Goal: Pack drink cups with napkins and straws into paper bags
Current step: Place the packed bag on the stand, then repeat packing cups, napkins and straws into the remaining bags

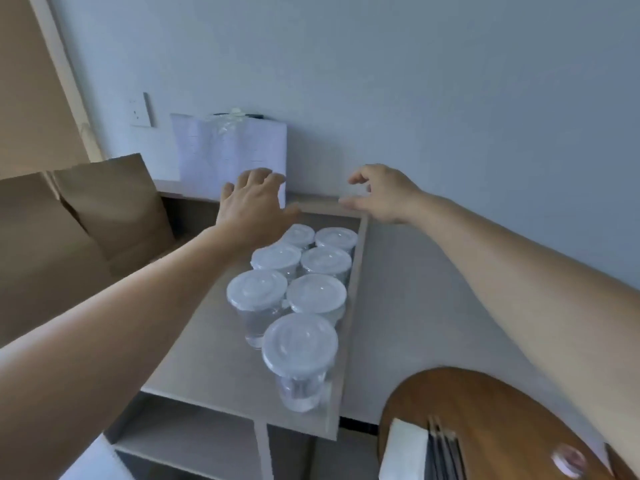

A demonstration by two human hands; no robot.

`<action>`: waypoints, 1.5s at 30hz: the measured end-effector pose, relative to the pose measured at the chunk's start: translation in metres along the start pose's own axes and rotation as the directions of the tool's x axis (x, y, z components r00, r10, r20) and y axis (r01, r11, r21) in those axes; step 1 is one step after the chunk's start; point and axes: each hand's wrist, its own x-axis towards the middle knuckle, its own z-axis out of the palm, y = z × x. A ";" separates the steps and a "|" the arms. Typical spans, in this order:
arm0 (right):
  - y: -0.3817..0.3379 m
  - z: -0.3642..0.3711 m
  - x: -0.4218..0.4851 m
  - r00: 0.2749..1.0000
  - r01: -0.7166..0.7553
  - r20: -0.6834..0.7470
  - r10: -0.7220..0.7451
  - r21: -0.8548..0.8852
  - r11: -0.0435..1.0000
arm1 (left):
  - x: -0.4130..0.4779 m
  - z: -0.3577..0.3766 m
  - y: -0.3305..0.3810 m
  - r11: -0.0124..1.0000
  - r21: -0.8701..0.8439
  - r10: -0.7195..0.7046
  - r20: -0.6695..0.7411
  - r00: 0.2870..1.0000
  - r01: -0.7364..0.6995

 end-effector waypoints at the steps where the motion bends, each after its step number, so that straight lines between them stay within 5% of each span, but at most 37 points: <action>1: 0.020 -0.012 -0.016 0.999 -0.036 -0.007 0.036 -0.009 0.999 | 0.003 0.005 0.024 0.999 -0.006 0.033 0.027 0.999 -0.033; 14: 0.224 -0.071 -0.161 0.889 -0.457 -0.048 0.455 -0.025 0.889 | 0.034 0.112 0.272 0.920 -0.063 0.387 0.305 0.870 -0.387; 30: 0.408 -0.082 -0.338 0.507 -0.861 -0.012 0.862 -0.039 0.507 | -0.036 0.323 0.463 0.828 -0.386 0.558 0.647 0.520 -0.407; 45: 0.559 -0.079 -0.492 0.444 -0.895 -0.172 0.879 -0.124 0.428 | -0.126 0.376 0.600 0.915 -0.300 0.400 0.752 0.524 -0.269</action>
